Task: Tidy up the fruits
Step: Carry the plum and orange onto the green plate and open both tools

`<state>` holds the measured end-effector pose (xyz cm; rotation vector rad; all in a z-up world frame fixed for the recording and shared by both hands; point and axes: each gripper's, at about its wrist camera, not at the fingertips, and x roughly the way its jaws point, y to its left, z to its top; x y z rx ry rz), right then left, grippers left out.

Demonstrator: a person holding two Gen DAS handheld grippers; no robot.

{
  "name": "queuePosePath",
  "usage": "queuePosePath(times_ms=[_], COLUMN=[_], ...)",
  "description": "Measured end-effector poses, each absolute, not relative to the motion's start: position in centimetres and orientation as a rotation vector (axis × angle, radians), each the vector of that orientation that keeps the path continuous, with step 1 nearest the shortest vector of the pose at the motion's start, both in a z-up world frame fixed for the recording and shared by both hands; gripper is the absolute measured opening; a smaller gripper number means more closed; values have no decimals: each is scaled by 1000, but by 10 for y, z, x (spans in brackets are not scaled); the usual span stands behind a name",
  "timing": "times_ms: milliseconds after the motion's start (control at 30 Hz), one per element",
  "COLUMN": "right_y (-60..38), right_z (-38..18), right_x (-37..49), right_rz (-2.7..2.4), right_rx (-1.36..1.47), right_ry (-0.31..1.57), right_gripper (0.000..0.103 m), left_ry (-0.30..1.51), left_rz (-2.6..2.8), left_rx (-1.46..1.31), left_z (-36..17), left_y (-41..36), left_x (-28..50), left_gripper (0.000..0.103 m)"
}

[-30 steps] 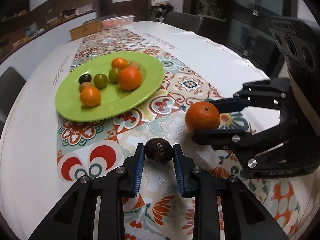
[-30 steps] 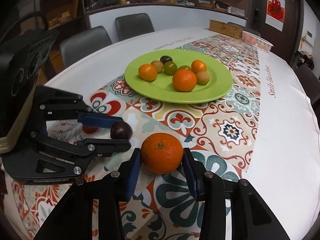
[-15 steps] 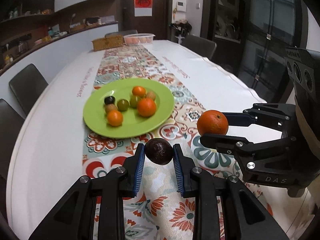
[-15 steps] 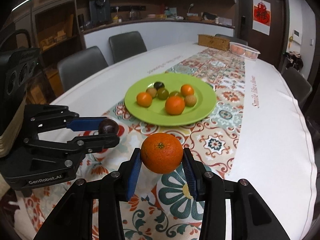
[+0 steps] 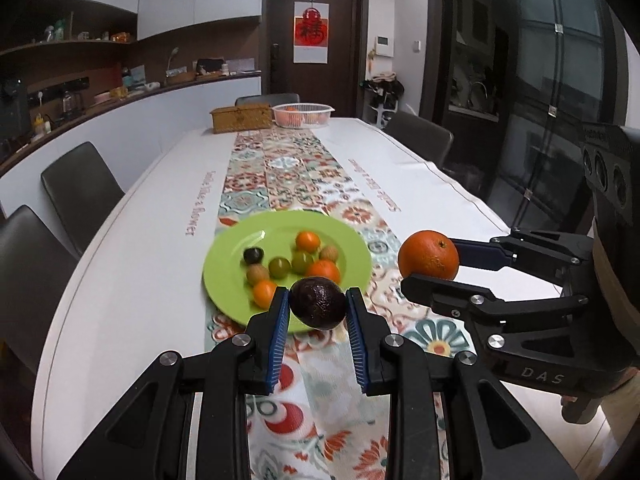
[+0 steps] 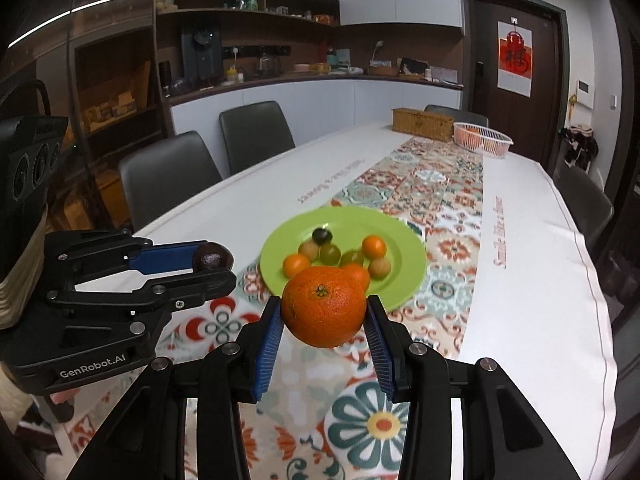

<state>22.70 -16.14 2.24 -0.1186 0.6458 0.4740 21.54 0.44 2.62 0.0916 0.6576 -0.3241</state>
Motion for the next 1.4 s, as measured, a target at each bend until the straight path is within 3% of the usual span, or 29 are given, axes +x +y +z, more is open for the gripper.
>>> queuePosePath(times_ms=[500, 1400], right_y=[-159, -138], right_z=[19, -46], right_x=[310, 439], right_rz=[427, 435], right_rx=[-103, -92], right_ry=[676, 820], right_gripper=[42, 42], left_ry=[684, 845], left_rz=[-310, -324], left_rx=[55, 2], left_z=[21, -46], left_y=[11, 22], left_x=[292, 417], left_gripper=[28, 29])
